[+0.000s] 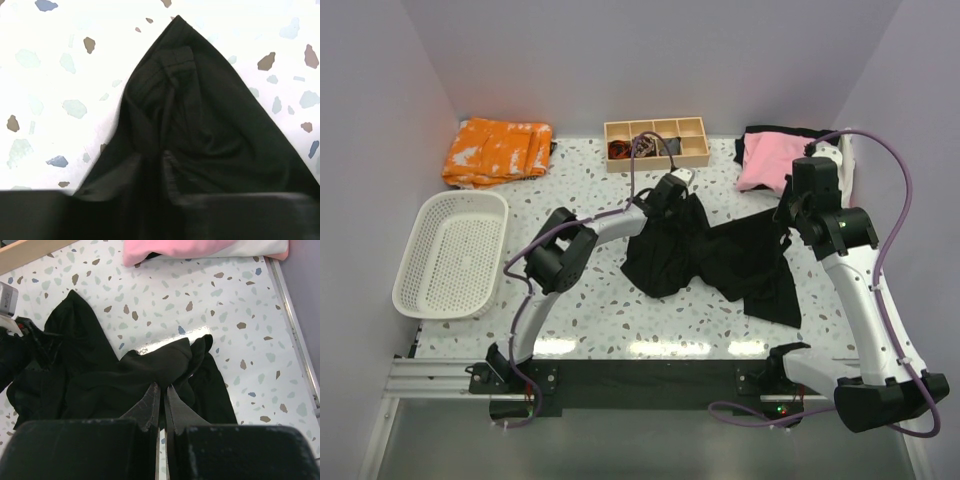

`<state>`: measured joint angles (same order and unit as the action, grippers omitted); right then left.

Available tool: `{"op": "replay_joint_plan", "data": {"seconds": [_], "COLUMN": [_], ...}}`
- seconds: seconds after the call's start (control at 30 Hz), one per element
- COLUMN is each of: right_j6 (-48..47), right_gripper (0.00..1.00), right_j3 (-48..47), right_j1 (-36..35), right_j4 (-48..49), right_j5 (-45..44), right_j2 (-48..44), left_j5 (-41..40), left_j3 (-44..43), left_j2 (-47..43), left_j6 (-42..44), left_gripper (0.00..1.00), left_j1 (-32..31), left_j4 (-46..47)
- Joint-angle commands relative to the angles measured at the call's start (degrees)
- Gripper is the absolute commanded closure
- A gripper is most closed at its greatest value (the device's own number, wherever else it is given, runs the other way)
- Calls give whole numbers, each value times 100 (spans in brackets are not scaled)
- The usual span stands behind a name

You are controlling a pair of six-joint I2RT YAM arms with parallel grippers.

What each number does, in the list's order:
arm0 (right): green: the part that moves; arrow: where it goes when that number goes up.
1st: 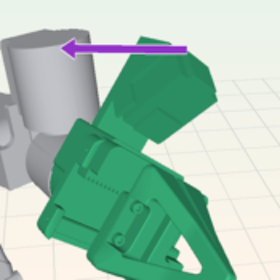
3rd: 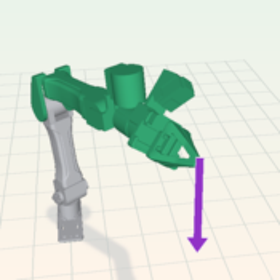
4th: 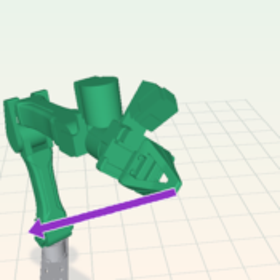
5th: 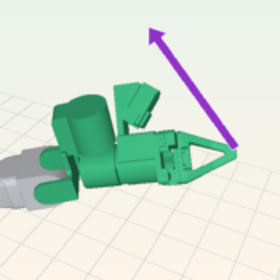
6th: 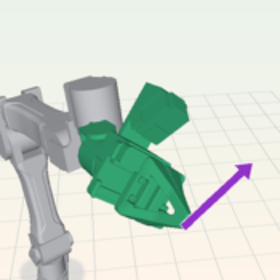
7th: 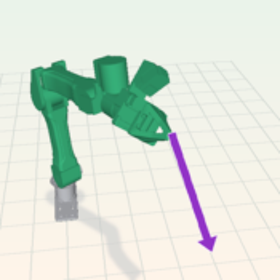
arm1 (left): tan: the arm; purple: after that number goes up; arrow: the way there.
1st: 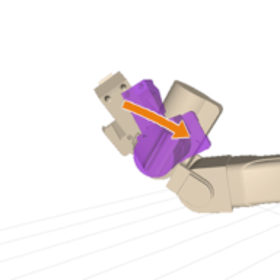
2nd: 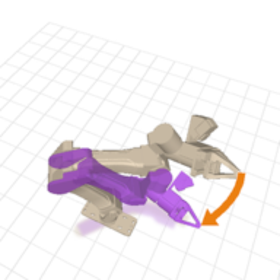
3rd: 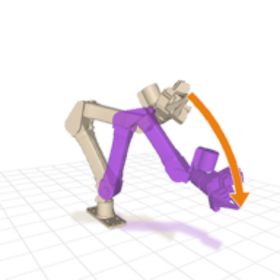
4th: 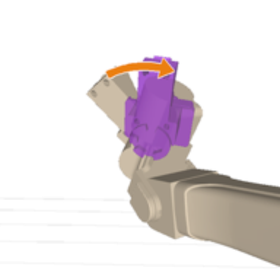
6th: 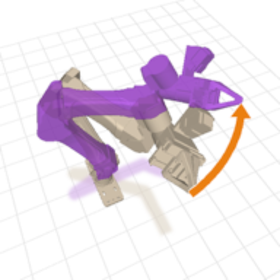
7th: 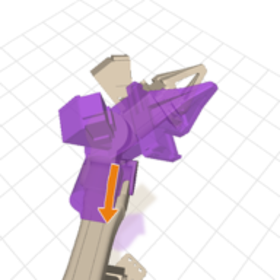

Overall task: Fold and stack the t-shirts
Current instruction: Flatten out the tshirt

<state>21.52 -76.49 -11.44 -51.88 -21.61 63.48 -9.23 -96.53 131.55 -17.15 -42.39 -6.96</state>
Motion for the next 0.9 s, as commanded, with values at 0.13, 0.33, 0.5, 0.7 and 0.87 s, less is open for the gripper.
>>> {"op": "replay_joint_plan", "data": {"seconds": [0.13, 0.33, 0.5, 0.7, 0.87], "right_j6": [-7, -95, -130, -236, -587], "right_gripper": [100, 99, 99, 98, 93], "right_j3": [-278, -787, -1219, -1720, -1930], "right_j1": [28, 28, 28, 28, 19], "right_j4": [-77, -296, -454, -595, -770], "right_j5": [-239, -283, -292, -326, -56], "right_j2": [-134, -187, -275, -398, -259], "left_j5": [-666, -896, -1430, -2002, -2539], "left_j3": [503, 1452, 1752, 1874, 2007], "left_j2": [-988, -3545, -5722, -7551, -8732], "left_j6": [54, -131, -8, -525, -746], "left_gripper": [100, 100, 100, 100, 89], "left_j1": [108, 731, 873, 873, 873], "left_j4": [-216, -796, -1526, -2590, -2679]}}
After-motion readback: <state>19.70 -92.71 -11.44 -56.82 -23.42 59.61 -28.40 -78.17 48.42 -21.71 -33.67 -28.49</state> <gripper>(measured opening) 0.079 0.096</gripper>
